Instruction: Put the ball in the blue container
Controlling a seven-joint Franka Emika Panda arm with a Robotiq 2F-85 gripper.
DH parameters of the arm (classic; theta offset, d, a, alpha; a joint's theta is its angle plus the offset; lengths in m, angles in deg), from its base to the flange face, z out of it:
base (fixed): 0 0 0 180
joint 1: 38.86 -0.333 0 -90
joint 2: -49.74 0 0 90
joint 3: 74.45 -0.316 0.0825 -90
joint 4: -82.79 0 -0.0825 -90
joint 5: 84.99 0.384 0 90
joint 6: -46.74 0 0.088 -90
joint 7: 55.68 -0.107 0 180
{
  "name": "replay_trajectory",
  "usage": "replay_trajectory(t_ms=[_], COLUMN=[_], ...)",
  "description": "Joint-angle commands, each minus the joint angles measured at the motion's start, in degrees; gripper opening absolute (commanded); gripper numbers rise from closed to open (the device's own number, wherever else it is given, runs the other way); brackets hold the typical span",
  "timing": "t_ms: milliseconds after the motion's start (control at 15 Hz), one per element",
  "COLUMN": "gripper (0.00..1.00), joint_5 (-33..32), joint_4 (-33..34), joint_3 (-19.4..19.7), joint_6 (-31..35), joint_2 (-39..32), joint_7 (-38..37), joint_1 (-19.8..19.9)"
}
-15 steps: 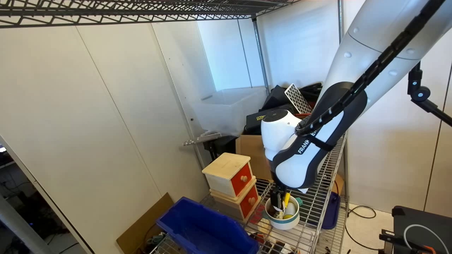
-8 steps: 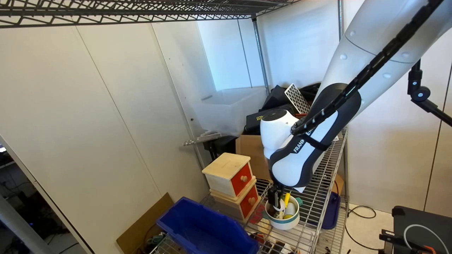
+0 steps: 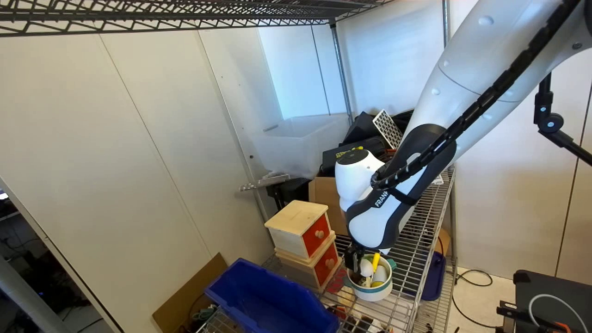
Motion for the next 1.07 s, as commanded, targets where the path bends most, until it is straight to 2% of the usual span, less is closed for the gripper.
replay_trajectory(t_ms=[0, 200, 267, 1000], gripper=[1.00, 1.00, 1.00, 1.00], joint_5=[0.0, 0.3, 0.1, 0.1], joint_4=[3.4, 4.3, 2.5, 3.1], joint_3=[-0.2, -0.8, -0.1, -0.2], joint_6=[-0.8, -2.4, -0.6, -1.0], joint_2=[-2.2, -2.5, -1.9, -2.2], joint_7=[0.3, 1.3, 0.2, 0.3], joint_1=[-0.1, 0.3, -0.1, -0.1])
